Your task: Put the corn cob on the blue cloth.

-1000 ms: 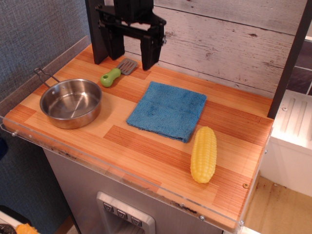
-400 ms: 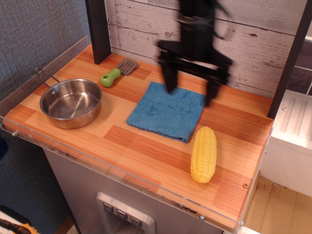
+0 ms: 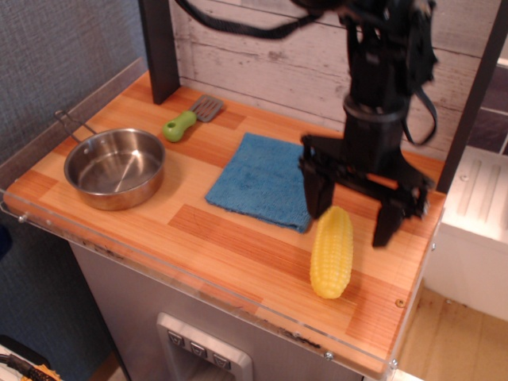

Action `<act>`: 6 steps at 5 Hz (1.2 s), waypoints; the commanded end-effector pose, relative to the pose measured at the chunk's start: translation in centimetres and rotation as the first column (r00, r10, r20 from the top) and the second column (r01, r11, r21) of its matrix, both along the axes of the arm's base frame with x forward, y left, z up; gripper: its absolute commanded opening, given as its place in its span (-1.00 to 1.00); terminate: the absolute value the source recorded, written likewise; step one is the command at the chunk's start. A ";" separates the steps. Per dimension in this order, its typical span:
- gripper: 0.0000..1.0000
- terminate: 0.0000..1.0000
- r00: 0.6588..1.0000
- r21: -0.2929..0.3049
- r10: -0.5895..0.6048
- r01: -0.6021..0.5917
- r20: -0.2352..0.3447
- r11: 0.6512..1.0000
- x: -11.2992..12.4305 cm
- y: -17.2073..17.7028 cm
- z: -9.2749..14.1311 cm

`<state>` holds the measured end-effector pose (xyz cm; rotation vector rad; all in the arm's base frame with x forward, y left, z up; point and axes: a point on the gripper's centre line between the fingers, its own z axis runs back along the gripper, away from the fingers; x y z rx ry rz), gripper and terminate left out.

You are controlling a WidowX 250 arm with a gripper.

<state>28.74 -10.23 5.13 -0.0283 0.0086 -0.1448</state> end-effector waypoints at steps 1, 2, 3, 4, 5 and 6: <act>1.00 -1.00 1.000 0.078 0.023 -0.022 -0.013 0.997 -2.1 0.8 -0.9; 1.00 -1.00 0.999 0.099 0.021 -0.017 -0.032 0.995 -2.2 0.5 -2.1; 1.00 -1.00 0.999 0.112 0.023 -0.019 -0.036 0.994 -2.2 0.1 -3.0; 1.00 -1.00 0.999 0.101 0.001 0.003 -0.039 0.995 -2.1 -0.3 -3.5; -1.00 -1.00 1.000 0.096 -0.023 0.024 -0.013 0.995 -1.9 -0.4 -2.8; -1.00 -1.00 0.998 0.075 -0.047 0.043 0.040 0.996 -2.0 -0.4 -0.8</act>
